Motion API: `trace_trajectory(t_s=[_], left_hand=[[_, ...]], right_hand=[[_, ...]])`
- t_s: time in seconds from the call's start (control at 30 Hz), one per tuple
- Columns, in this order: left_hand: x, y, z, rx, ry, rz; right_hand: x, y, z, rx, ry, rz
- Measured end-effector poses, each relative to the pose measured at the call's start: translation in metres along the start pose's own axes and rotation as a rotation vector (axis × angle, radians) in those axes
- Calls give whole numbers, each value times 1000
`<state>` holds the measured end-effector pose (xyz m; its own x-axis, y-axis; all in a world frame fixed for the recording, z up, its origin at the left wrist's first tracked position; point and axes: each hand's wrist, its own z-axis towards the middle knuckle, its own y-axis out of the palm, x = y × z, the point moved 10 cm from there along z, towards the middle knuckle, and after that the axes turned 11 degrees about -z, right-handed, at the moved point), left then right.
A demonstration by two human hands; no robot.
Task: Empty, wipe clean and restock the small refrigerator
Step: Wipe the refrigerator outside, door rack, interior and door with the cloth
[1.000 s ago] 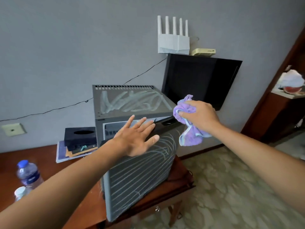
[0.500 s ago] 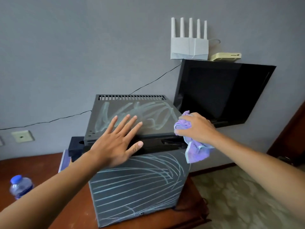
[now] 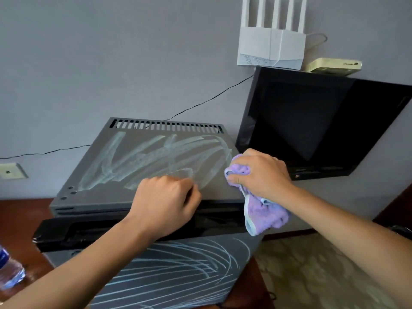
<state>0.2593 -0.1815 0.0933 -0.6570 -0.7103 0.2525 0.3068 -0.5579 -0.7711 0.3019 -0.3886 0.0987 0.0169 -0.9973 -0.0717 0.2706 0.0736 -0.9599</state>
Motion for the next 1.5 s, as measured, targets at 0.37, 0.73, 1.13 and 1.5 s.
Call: trace_trajectory(t_s=[0.37,0.73,1.13,1.5], left_hand=[[-25,12,-2,-48,-142,-44],[-24,9,0,-62,-168,-44],[-14,11,0,-132,-127,-59],[-20,12,-2,-96,-128,-73]], right_hand=[[29,41,177,33,72,51],[12,34,152,72,-13,-70],[-28,-18,-40,197,-270,-57],[-12,36,164,55,-43,-73]])
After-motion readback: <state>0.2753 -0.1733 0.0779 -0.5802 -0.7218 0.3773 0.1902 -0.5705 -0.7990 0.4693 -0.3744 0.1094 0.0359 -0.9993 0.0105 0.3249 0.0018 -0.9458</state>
